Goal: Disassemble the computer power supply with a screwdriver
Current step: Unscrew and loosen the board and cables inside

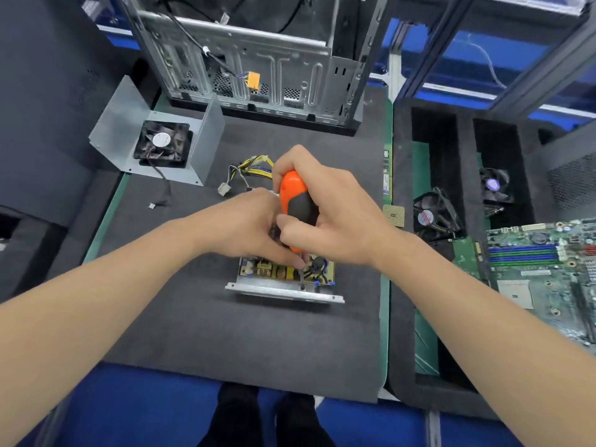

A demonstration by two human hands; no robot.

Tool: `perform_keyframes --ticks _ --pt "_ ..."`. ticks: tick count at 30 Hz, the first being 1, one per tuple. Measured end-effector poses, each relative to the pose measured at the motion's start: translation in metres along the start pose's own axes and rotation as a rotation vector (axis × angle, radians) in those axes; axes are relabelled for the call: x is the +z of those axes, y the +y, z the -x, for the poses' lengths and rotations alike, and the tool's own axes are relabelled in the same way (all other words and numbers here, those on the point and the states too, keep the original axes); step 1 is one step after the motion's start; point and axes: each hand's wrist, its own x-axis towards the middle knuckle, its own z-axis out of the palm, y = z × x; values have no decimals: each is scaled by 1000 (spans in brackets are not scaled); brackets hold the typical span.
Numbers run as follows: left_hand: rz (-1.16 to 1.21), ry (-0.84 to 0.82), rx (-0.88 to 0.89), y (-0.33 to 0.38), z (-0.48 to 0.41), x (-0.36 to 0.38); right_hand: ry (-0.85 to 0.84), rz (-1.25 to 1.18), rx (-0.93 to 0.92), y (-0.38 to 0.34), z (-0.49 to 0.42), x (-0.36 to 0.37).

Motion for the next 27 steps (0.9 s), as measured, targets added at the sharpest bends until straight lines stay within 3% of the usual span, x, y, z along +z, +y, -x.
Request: perform_keyframes --ticks 15,27 --pt "-270 45 -58 6 2 8 11 11 24 -2 11 1" --pt "-218 38 -42 13 6 9 20 37 -8 -6 18 0"
